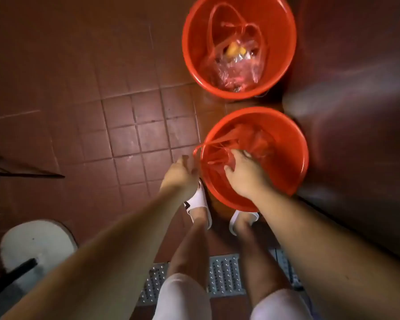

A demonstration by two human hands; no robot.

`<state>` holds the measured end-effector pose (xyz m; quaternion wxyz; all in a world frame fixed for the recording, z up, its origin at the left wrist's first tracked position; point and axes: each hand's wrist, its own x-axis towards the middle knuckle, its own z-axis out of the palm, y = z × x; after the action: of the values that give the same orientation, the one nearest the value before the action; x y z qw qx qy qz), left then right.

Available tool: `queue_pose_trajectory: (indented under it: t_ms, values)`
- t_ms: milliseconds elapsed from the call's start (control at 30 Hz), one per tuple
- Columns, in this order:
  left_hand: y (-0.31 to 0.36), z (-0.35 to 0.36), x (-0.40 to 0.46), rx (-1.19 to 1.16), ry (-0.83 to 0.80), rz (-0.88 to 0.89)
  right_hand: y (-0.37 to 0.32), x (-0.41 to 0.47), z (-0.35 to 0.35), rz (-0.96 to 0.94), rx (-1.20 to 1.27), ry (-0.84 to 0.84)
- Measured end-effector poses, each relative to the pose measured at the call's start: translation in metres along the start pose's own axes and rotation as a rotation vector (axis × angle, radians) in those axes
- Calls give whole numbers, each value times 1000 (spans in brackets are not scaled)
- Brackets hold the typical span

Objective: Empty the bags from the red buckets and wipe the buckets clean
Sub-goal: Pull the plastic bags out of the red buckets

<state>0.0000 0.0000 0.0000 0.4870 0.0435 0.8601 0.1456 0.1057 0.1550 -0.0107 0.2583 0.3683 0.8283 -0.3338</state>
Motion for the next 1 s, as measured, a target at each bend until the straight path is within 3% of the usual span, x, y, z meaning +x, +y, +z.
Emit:
queue_pose_trajectory:
  t_ms: [100,267,333,467,600,733,867,1000]
  values:
    - [6,16,27,-128,77,-18,3,32,16,-13,-30,38]
    - [22,19,30,-213,120,24,7,49,27,6,102,-148]
    - [26,25,17,-302,70,82,9,42,27,41,237,-150]
    - [39,48,-25,-520,-135,206,18,6,17,371,971,-93]
    - [55,70,-41,-472,-328,214,48,-20,6,382,1011,64]
    - [57,74,-26,-29,-89,187,77,-30,-6,408,1070,176]
    - [47,63,-7,-138,151,-37,98,-29,-16,384,1115,223]
    - [48,57,10,23,249,4,108,-24,-31,355,1133,291]
